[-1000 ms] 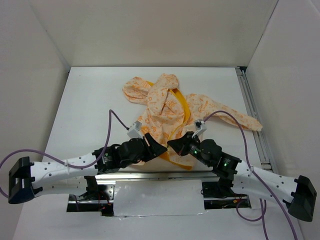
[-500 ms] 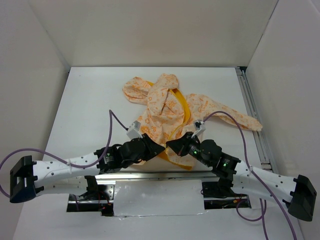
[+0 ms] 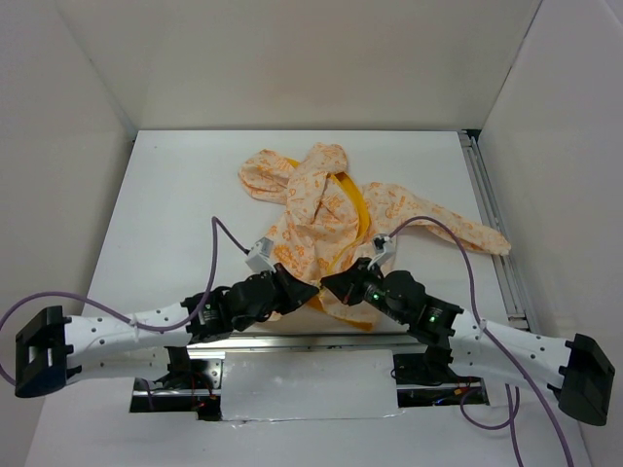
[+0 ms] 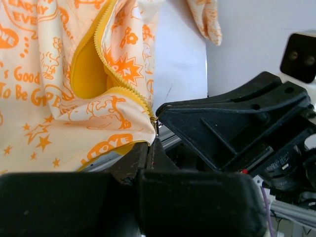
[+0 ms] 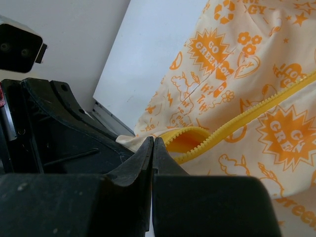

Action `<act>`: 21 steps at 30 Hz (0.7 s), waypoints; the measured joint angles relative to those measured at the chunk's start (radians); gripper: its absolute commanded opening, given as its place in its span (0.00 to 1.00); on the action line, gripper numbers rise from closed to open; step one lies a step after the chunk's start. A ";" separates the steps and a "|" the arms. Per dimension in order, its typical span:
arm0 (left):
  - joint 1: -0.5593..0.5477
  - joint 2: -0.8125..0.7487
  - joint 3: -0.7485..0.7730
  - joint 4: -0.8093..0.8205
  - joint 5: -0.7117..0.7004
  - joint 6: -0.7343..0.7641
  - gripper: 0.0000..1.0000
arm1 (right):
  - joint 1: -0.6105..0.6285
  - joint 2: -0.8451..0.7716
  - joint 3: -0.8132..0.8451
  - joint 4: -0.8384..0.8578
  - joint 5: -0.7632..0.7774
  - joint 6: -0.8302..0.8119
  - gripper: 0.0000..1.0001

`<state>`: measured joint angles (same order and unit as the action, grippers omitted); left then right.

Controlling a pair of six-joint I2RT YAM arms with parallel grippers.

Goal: Zip up the jacket

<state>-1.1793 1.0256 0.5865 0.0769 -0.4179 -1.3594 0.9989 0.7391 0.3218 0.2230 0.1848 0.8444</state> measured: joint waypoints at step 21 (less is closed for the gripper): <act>0.008 -0.529 -0.168 -0.198 0.016 0.104 0.00 | -0.212 0.502 0.267 0.079 0.291 -0.131 0.00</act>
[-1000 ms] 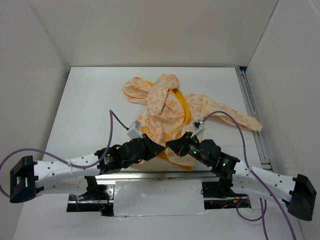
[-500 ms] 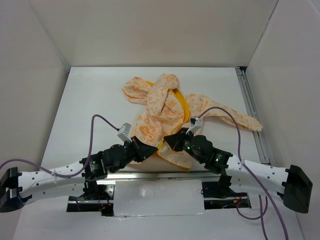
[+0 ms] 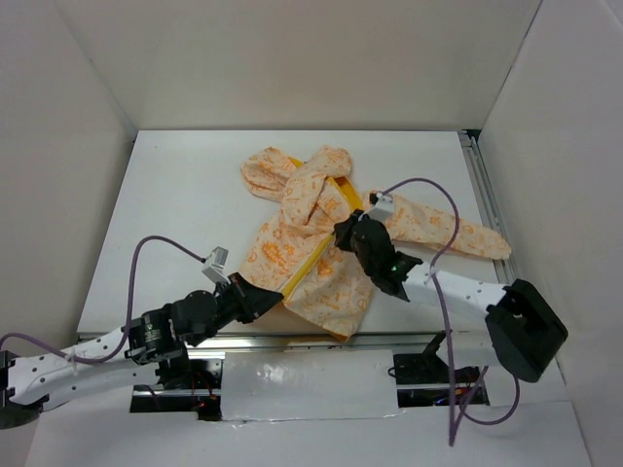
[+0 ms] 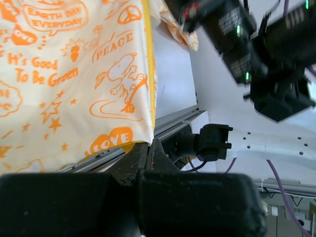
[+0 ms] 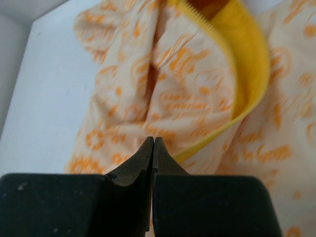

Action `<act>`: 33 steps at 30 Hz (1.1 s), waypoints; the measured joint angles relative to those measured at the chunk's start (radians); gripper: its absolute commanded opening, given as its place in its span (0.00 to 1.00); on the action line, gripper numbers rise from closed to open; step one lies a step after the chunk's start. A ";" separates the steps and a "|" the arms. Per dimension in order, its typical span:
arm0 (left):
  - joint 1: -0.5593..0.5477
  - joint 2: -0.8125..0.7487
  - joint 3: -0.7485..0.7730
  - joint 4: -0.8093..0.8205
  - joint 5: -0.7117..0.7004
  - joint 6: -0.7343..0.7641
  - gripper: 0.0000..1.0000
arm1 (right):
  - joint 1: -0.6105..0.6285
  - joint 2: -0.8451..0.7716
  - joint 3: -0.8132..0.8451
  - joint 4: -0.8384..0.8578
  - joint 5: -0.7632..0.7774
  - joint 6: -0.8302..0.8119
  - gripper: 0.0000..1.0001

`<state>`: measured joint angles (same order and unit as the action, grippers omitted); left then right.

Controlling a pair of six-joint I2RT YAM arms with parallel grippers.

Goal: Zip up the jacket

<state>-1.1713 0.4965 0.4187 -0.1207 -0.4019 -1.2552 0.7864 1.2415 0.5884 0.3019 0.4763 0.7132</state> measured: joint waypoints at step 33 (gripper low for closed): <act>0.044 0.355 0.047 -0.018 -0.107 -0.086 0.00 | -0.548 1.404 1.875 -0.336 -0.416 -0.324 0.00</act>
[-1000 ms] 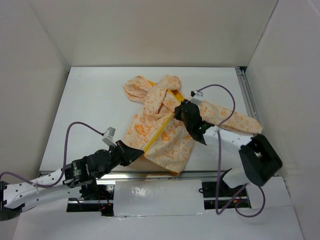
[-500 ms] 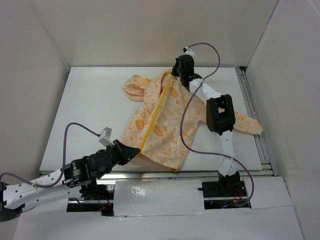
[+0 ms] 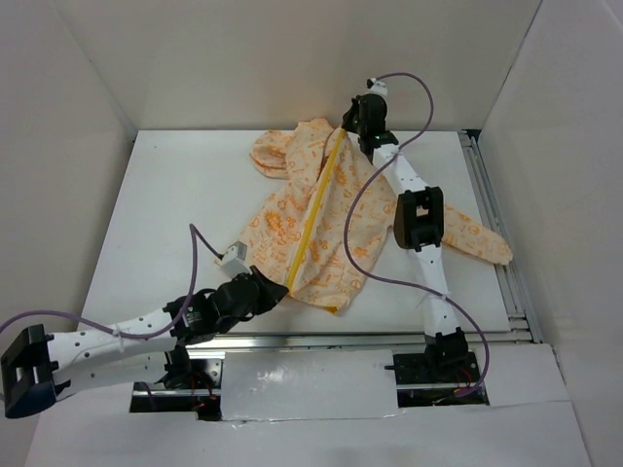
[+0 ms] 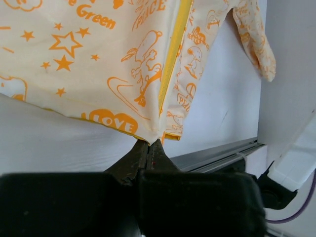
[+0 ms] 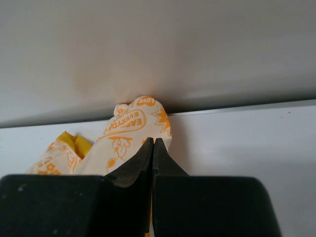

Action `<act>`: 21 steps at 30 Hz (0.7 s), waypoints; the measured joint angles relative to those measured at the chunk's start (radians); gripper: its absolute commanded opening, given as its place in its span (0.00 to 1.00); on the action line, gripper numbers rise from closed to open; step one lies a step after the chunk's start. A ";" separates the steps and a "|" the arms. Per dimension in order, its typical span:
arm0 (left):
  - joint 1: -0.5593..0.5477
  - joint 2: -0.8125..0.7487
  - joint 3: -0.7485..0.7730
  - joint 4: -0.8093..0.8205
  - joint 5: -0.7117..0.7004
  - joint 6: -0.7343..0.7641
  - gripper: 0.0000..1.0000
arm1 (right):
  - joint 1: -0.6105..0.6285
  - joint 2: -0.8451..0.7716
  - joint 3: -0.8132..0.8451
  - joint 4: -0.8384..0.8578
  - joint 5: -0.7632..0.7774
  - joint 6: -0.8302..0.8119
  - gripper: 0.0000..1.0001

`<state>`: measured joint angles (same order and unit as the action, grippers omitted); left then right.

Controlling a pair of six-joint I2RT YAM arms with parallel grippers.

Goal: Zip up the jacket

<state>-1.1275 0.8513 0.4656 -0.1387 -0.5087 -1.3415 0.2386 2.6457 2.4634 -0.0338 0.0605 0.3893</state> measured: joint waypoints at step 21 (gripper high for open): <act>0.247 -0.216 0.151 -0.412 0.267 -0.067 0.99 | -0.093 -0.373 -0.425 0.035 0.130 -0.062 1.00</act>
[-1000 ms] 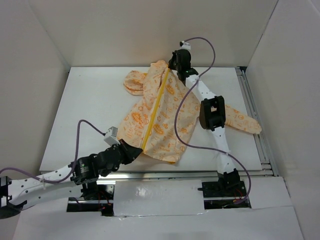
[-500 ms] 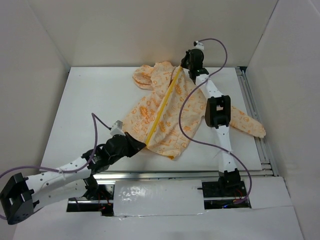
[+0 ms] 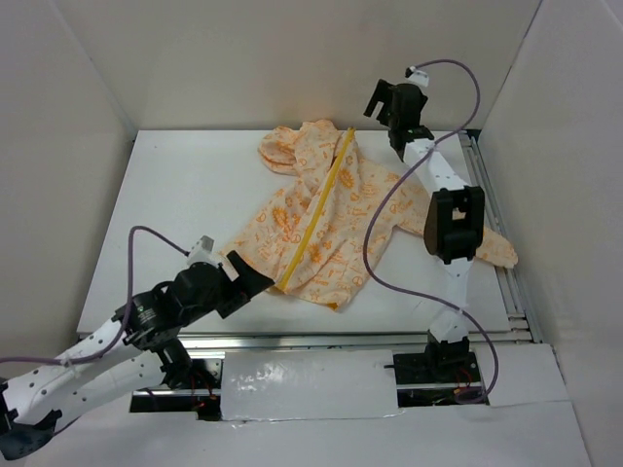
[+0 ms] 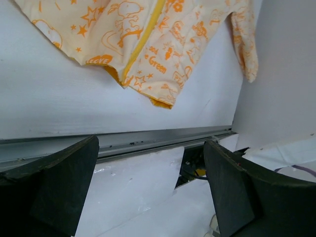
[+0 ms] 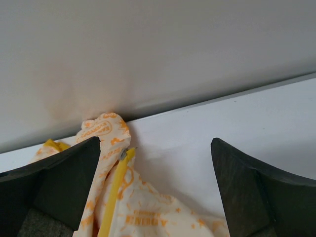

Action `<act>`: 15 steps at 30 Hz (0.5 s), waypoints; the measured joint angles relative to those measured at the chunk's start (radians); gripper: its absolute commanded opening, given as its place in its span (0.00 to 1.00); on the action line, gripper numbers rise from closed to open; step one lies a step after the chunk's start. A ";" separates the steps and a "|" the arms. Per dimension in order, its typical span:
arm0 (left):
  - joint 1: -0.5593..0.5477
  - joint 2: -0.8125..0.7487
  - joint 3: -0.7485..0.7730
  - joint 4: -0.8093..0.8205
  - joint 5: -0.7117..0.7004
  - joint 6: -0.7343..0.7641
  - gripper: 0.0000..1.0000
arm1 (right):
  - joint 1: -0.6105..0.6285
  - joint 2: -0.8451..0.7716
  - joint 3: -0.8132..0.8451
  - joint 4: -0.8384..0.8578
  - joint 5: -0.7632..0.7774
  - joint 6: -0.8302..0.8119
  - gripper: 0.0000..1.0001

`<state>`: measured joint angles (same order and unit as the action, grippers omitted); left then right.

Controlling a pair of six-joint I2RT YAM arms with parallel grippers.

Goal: Zip up the jacket

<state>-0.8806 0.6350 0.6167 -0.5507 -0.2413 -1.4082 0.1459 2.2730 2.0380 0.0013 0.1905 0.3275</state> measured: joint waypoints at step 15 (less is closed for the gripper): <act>-0.013 0.144 0.264 -0.182 -0.028 0.230 0.99 | -0.162 -1.225 -1.314 0.142 -0.152 0.216 1.00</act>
<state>-0.8932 0.7788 0.8806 -0.7326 -0.2695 -1.1778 -0.0158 1.0477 0.7242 0.1436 0.0383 0.5434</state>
